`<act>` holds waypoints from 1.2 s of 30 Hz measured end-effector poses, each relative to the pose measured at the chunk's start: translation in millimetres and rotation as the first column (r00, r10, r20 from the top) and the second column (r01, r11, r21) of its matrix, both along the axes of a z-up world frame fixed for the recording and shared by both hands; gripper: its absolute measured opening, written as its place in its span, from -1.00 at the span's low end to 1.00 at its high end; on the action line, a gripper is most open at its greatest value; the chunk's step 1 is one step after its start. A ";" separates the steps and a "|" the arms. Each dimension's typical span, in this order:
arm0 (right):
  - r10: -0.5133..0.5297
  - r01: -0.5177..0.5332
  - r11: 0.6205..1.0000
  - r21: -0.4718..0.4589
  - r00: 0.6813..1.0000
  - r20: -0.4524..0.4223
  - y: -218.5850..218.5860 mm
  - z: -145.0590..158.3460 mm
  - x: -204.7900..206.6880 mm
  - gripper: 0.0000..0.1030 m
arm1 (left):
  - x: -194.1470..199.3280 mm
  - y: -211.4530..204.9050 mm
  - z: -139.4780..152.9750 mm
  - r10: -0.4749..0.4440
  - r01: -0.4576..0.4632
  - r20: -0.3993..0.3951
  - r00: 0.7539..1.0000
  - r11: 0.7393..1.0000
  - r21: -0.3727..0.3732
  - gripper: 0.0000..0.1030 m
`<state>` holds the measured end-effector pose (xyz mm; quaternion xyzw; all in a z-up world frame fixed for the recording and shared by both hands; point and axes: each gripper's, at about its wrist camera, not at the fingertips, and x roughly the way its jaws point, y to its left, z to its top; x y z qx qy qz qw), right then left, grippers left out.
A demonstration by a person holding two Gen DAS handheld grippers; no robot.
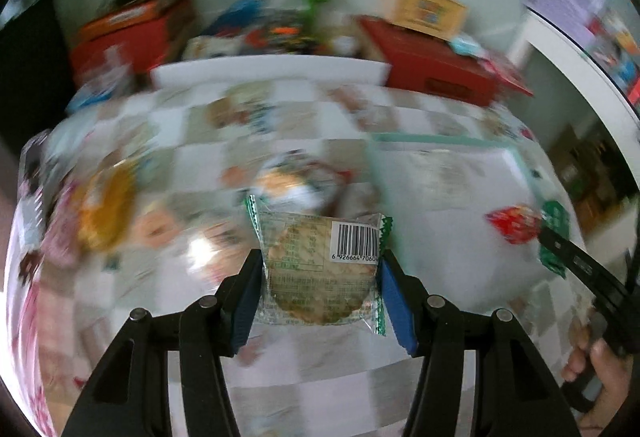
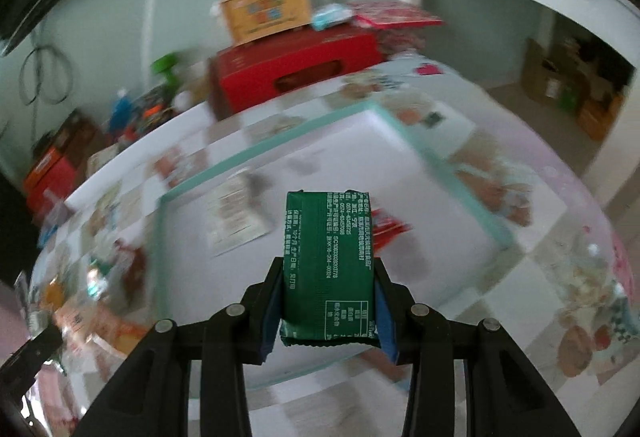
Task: Organize snacks
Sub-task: 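Carry both items over the tray and open both tools to release them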
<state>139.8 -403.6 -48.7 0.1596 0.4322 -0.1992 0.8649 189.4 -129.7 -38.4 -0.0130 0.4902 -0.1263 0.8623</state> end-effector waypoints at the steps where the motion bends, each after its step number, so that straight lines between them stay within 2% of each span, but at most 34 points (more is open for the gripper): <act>1: -0.019 0.019 1.000 -0.005 1.000 0.000 -7.3 -0.8 -0.4 -0.18 | 2.4 -17.0 -0.9 -0.041 0.041 -0.008 0.999 0.999 0.003 0.13; 6: -0.112 0.112 0.994 -0.004 0.994 0.004 -44.2 -6.5 -2.6 -0.18 | 12.7 -77.3 -13.4 -0.164 0.164 -0.031 0.986 0.986 0.005 0.13; 13: -0.175 0.175 0.984 0.034 0.984 -0.021 -72.0 -24.4 -7.1 -0.18 | 28.2 -125.9 -41.9 -0.227 0.230 -0.068 0.971 0.972 0.044 0.13; 17: -0.177 0.177 0.983 0.049 0.984 -0.018 -74.4 -27.5 -8.9 -0.17 | 30.0 -140.6 -45.2 -0.254 0.257 -0.072 0.964 0.966 0.035 0.18; 21: -0.179 0.179 0.982 0.064 0.984 -0.002 -75.2 -26.4 -11.6 -0.16 | 26.3 -143.0 -40.6 -0.253 0.255 -0.061 0.966 0.966 0.035 0.43; 26: -0.179 0.179 0.981 0.077 0.984 0.001 -75.1 -23.3 -13.3 -0.16 | 24.2 -132.6 -36.3 -0.226 0.228 -0.058 0.973 0.973 0.039 0.44; 27: -0.179 0.178 0.981 0.077 0.984 0.001 -74.4 -22.4 -13.8 -0.16 | 24.2 -129.8 -35.6 -0.217 0.219 -0.058 0.974 0.975 0.039 0.50; 28: -0.178 0.178 0.981 0.075 0.984 0.002 -73.9 -21.2 -14.3 -0.14 | 24.0 -124.3 -34.5 -0.200 0.202 -0.056 0.978 0.979 0.037 0.55; 30: -0.169 0.168 0.983 0.072 0.986 0.006 -70.9 -18.7 -13.8 0.20 | 23.8 -113.6 -33.3 -0.158 0.160 -0.050 0.986 0.986 0.041 0.77; 31: -0.164 0.163 0.984 0.073 0.986 0.009 -69.3 -17.8 -13.3 0.49 | 24.1 -108.1 -32.9 -0.138 0.140 -0.042 0.990 0.989 0.045 0.77; 32: -0.157 0.156 0.985 0.074 0.987 0.011 -67.0 -16.9 -12.6 0.57 | 24.6 -102.4 -32.6 -0.116 0.117 -0.035 0.993 0.992 0.050 0.78; 35: -0.127 0.126 0.989 0.072 0.992 0.006 -59.4 -15.7 -8.4 0.65 | 26.4 -83.6 -32.1 -0.045 0.046 -0.019 0.999 0.997 0.064 0.99; 36: -0.114 0.114 0.991 0.067 0.993 0.003 -56.1 -15.7 -6.7 0.69 | 26.7 -77.4 -31.6 -0.024 0.025 -0.013 1.000 0.998 0.062 0.99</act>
